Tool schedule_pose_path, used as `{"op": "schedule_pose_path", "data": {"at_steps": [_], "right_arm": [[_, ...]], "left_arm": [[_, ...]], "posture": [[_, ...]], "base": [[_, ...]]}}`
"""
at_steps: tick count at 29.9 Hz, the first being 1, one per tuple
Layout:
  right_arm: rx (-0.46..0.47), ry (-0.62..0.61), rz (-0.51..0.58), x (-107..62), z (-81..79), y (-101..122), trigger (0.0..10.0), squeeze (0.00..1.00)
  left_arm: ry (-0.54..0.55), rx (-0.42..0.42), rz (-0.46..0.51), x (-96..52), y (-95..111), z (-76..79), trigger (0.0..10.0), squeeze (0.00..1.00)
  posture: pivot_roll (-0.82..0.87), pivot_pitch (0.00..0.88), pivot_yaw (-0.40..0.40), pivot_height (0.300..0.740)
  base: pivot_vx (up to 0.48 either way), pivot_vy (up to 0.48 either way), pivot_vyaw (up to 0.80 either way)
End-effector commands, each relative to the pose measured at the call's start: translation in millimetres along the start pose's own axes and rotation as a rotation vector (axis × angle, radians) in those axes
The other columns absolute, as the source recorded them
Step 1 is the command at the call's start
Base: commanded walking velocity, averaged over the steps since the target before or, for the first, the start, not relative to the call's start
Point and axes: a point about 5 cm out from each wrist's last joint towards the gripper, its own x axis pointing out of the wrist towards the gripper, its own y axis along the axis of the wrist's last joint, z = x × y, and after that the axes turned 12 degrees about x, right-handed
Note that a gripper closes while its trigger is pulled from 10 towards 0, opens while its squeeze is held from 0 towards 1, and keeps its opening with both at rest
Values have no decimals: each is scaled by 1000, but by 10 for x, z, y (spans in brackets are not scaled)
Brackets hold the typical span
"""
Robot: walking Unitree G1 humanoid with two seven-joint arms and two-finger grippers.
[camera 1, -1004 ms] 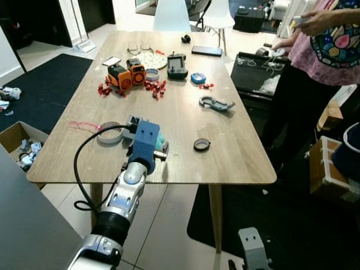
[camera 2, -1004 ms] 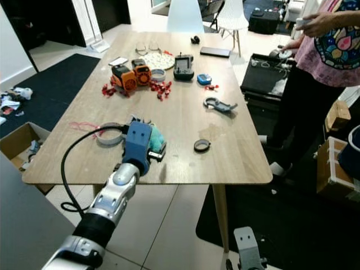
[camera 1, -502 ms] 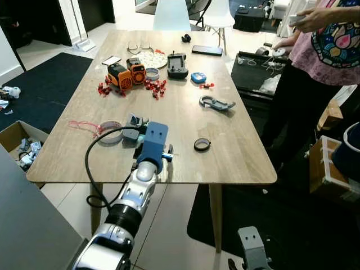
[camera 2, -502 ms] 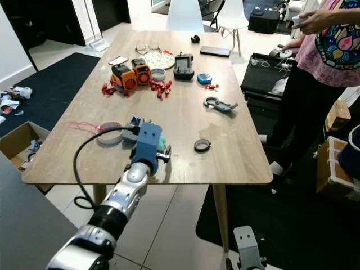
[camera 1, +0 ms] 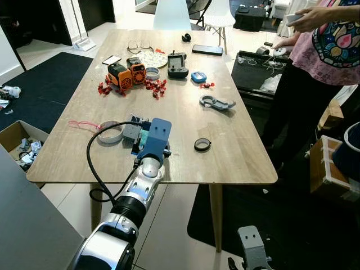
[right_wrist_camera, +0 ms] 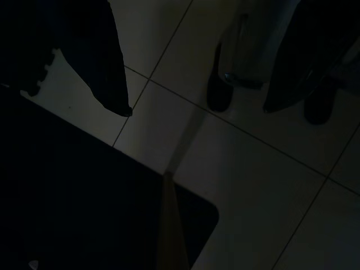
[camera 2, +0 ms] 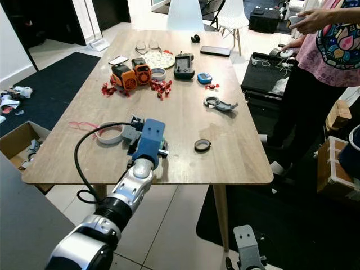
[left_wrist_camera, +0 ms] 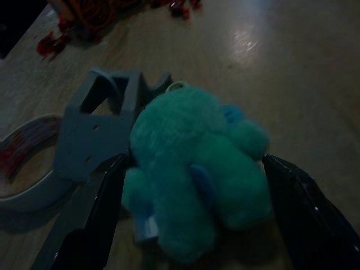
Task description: Hang keys on a hook
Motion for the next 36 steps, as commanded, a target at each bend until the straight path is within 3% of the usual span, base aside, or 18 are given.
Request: {"op": "schedule_pose_path", "data": {"at_steps": [1,7,12,17,28,31,36], "right_arm": [[2,-1,-9,-10,-4,-38,10000,0],[2,1,-4,-4,-17,-23,10000,0],[3,2,1,-2,-23,-14,10000,0],[2,2,3,-3,-23,-14,10000,0],[1,4,7,1,-30,-1,10000,0],[0,4,7,1,-28,-1,10000,0],[0,3,6,0,-27,-3,10000,0]], "left_arm": [[3,11,6,-7,52,65,10000,0],[22,25,-10,5,29,76,10000,0],[-62,-37,3,14,10,102,10000,0],[-104,-74,6,35,-59,28,10000,0],[-33,-55,-54,117,-221,-234,10000,0],[35,-47,-103,126,-295,-306,10000,0],[38,-69,-120,121,-322,-291,10000,0]], "posture": [[11,111,-14,740],[10,110,-12,740],[11,110,-12,740],[13,110,-14,740],[13,110,-16,740],[11,109,-17,740],[8,109,-16,740]], "base": [[0,0,0],[0,0,0],[0,0,0],[0,0,0],[0,0,0],[0,0,0],[0,0,0]]}}
